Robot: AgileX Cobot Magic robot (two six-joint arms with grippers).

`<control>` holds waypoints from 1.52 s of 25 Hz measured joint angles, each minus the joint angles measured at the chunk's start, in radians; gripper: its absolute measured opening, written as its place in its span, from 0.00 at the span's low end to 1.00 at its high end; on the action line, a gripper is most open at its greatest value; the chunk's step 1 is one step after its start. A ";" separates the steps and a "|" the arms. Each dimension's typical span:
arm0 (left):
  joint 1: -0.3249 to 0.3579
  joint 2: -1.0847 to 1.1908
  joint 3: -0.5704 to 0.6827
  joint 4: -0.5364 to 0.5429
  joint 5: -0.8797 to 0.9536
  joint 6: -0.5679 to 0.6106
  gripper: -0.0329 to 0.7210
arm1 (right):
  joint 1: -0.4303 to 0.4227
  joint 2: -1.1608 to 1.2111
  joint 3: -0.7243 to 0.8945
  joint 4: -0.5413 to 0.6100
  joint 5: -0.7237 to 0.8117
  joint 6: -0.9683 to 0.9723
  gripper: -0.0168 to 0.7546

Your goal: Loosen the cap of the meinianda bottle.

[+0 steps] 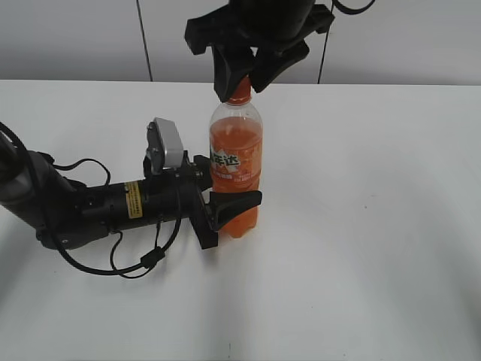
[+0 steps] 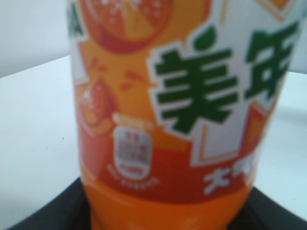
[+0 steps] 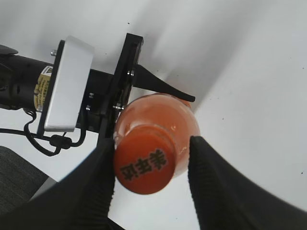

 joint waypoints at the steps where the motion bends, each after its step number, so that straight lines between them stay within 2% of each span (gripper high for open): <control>1: 0.000 0.000 0.000 0.000 0.000 0.000 0.57 | 0.000 0.000 0.000 0.000 0.000 0.000 0.49; 5: 0.000 0.000 0.000 -0.001 0.000 0.000 0.57 | 0.000 -0.001 0.000 0.005 0.000 -0.007 0.38; 13: 0.000 0.000 0.000 0.000 -0.001 0.000 0.57 | 0.002 -0.002 0.000 0.005 0.000 -0.191 0.38; 28: 0.000 0.000 0.000 0.004 -0.003 0.002 0.57 | 0.002 -0.006 0.000 0.005 0.002 -1.004 0.38; 38: 0.000 0.000 0.000 0.006 -0.003 0.003 0.57 | 0.002 -0.008 0.000 0.009 0.003 -1.379 0.38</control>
